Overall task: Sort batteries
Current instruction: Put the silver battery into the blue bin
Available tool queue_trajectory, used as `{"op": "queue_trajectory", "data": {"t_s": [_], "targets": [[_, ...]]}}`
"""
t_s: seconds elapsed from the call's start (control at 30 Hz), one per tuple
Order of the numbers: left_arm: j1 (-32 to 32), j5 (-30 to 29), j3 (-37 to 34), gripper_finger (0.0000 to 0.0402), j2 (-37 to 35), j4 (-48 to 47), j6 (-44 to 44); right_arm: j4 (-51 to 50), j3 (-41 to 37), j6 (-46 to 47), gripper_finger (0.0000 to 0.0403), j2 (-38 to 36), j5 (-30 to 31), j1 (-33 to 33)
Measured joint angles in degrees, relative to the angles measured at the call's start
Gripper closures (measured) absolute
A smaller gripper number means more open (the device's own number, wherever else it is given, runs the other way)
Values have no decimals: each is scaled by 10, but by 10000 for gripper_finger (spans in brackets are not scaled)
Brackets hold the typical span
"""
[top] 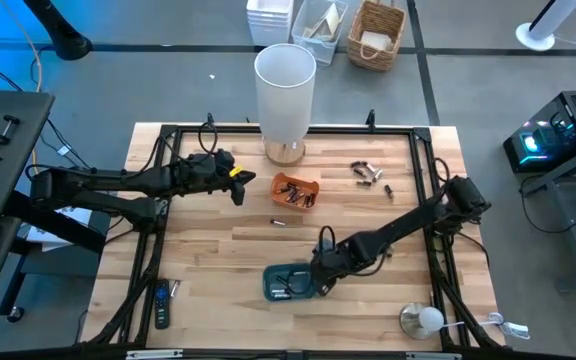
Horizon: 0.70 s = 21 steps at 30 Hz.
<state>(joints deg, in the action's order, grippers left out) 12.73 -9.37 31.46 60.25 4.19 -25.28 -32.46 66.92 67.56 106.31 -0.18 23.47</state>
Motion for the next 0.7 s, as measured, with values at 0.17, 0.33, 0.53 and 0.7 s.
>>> {"op": "queue_trajectory", "data": {"t_s": [0.17, 0.33, 0.53, 0.7], "targets": [[0, 0, 0, 401, 0, -4, 0, 36, 0, 15, 220, 21, -14, 3], [0, 0, 0, 402, 0, -5, 4, 39, 0, 28, 220, 24, -16, 3], [0, 0, 0, 402, 0, -5, 18, 27, 0, 53, 220, 24, -23, 3], [0, 0, 0, 401, 0, -5, 19, -33, 2, 74, 220, 22, -35, 3]]}}
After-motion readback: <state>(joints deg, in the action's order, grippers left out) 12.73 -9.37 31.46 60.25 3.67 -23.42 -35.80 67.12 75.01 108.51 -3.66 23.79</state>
